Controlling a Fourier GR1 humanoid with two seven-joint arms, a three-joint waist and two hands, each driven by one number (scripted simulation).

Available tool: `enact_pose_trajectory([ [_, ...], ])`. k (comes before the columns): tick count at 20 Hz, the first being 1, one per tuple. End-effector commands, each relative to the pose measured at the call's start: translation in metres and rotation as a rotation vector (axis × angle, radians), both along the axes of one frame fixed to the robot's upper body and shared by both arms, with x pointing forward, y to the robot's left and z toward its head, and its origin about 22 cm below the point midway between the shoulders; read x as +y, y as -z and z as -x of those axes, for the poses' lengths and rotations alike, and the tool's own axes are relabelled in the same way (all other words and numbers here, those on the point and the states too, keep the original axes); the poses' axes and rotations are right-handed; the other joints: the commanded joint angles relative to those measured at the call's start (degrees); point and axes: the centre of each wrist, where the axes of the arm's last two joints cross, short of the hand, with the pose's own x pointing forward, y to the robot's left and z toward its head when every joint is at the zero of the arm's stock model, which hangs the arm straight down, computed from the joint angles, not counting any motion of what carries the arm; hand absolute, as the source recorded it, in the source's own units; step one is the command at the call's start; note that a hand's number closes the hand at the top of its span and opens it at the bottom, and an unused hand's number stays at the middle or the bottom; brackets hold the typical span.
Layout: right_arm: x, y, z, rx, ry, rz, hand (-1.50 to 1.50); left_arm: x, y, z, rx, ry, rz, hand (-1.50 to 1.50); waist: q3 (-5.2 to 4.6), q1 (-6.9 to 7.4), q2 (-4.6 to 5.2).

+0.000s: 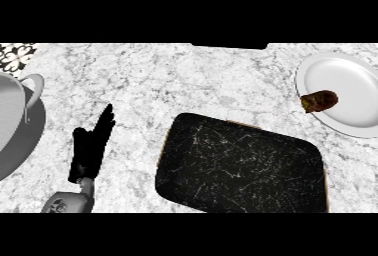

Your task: Pick the sweet potato from the tray and place it in the plate

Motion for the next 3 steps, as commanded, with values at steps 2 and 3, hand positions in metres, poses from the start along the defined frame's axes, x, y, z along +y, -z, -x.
enact_pose_trajectory([
  [2, -0.006, -0.009, 0.002, -0.017, -0.008, 0.001, -1.50, -0.005, -0.005, -0.007, -0.012, -0.002, 0.004, 0.00, 0.00, 0.09, 0.14],
  [3, -0.006, 0.003, 0.009, 0.008, -0.008, 0.011, -1.50, 0.007, -0.006, -0.007, 0.002, -0.005, 0.000, 0.00, 0.06, 0.16, 0.29],
])
